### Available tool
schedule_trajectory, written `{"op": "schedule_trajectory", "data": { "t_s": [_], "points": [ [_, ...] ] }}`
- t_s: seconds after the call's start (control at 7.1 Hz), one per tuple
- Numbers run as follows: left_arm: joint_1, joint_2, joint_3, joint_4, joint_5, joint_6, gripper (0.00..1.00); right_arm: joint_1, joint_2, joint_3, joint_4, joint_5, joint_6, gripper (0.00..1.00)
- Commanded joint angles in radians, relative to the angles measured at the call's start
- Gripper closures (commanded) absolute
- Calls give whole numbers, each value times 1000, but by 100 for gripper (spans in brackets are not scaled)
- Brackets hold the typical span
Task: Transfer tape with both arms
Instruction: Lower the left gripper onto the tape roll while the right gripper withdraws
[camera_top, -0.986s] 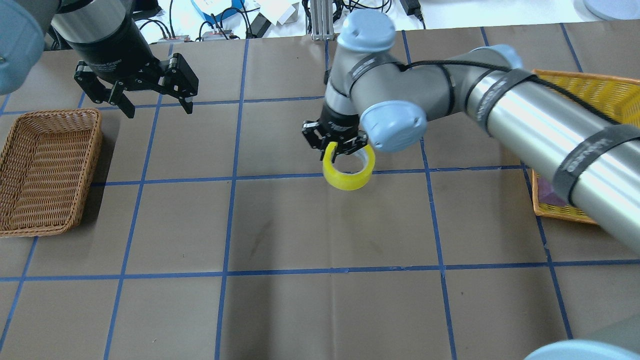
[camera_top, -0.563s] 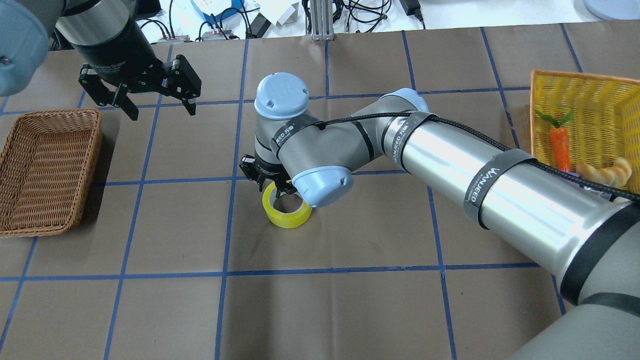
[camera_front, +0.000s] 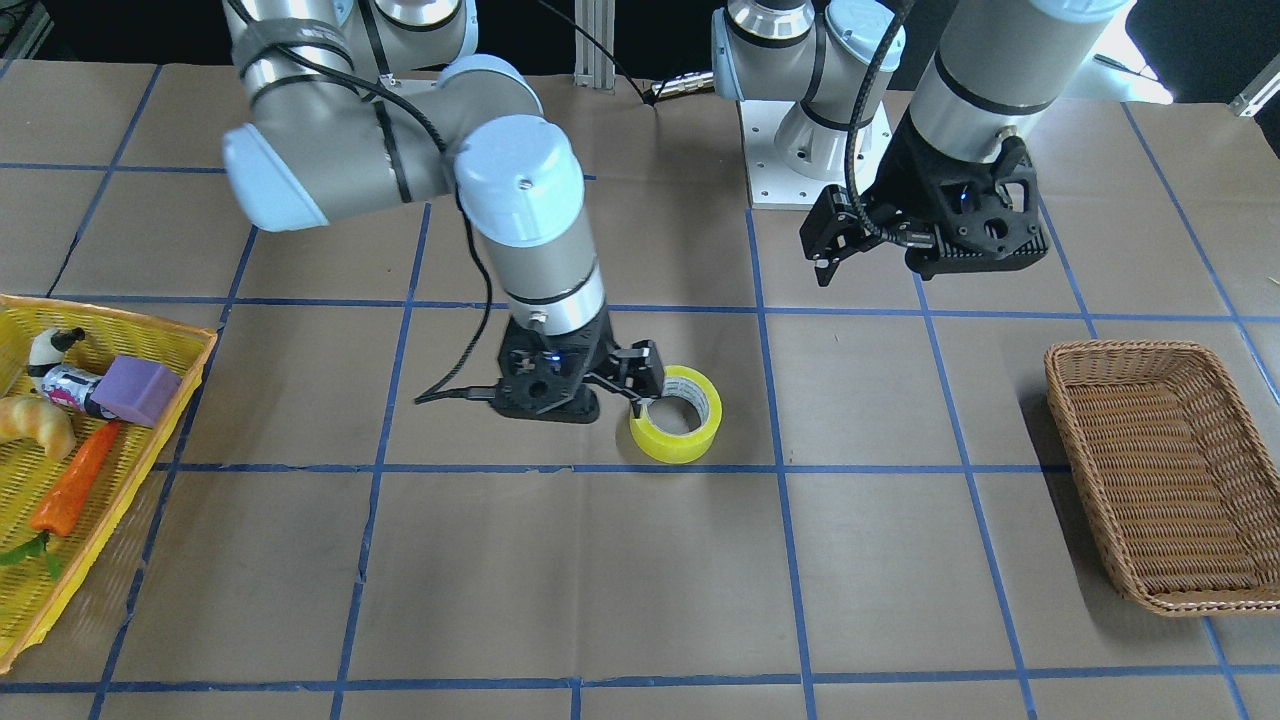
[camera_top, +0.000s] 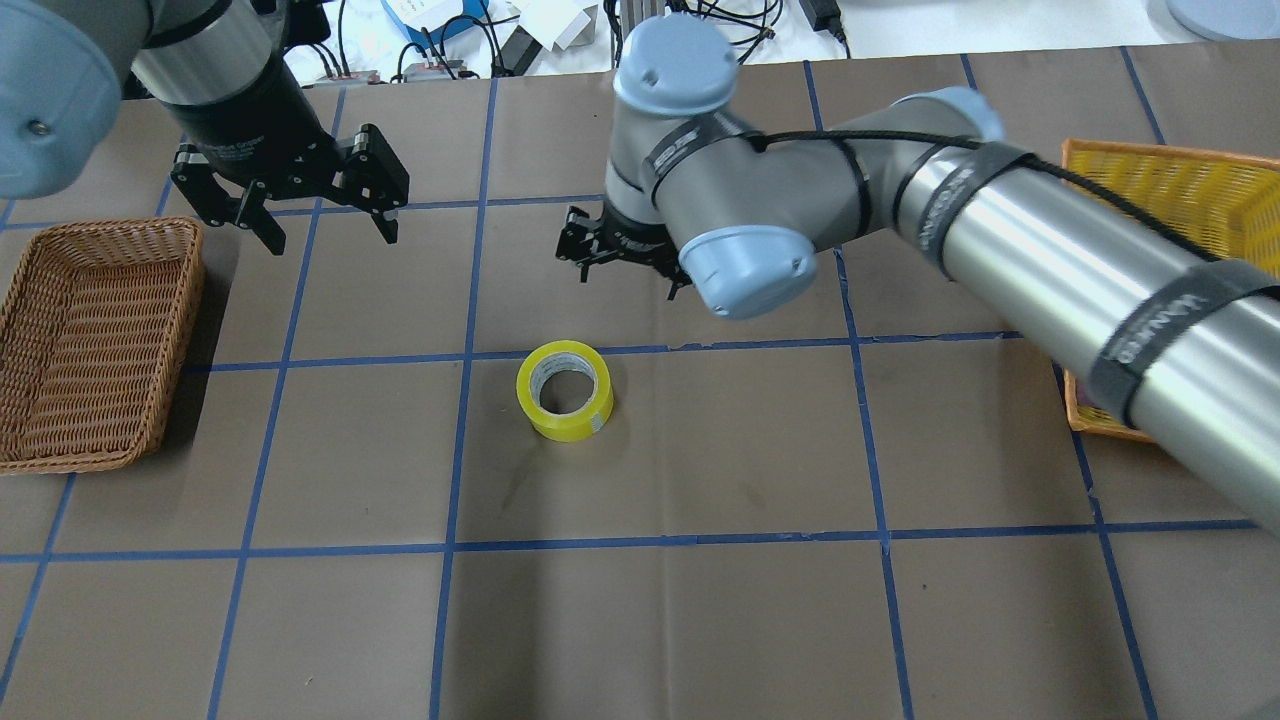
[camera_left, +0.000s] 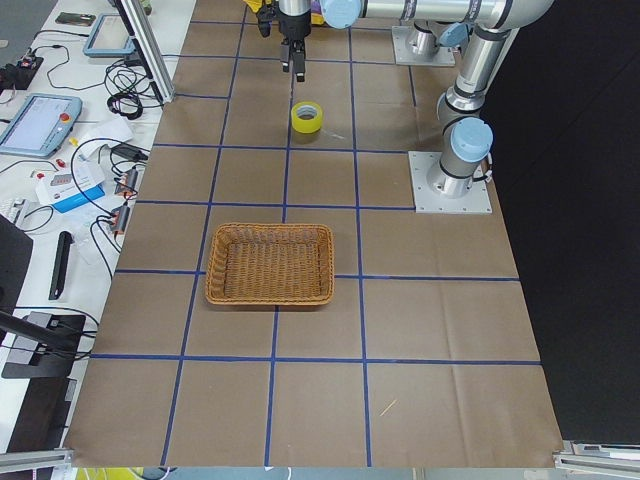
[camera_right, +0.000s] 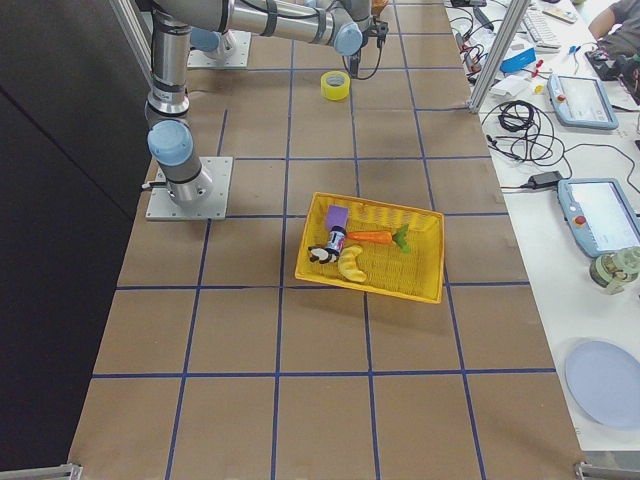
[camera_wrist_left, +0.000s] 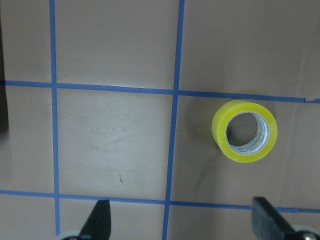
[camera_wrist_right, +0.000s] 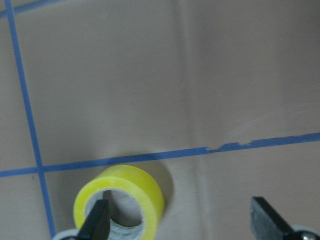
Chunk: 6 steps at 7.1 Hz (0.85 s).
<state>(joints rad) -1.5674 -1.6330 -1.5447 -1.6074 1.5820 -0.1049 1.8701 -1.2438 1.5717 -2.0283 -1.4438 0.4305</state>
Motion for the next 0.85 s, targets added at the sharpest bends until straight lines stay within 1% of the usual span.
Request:
{"op": "schedule_trajectory", "data": {
  "t_s": [0.0, 0.14, 0.28, 0.42, 0.56, 0.7],
  "points": [
    [-31, -50, -179, 210, -19, -204, 0, -191, -156, -5, 199, -48, -305, 0],
    [-77, -77, -254, 309, -69, -301, 0, -266, -219, -4, 273, -97, -428, 0],
    [-139, -126, -329, 451, -70, -388, 2, -299, -241, 16, 301, -105, -508, 0],
    [-181, -189, -388, 589, -70, -418, 5, -295, -250, 16, 313, -106, -515, 0],
    [-203, -267, -414, 688, -71, -447, 5, -296, -250, 19, 313, -106, -516, 0],
    [-226, -312, -422, 761, -67, -447, 13, -296, -250, 21, 324, -104, -516, 0]
  ]
}}
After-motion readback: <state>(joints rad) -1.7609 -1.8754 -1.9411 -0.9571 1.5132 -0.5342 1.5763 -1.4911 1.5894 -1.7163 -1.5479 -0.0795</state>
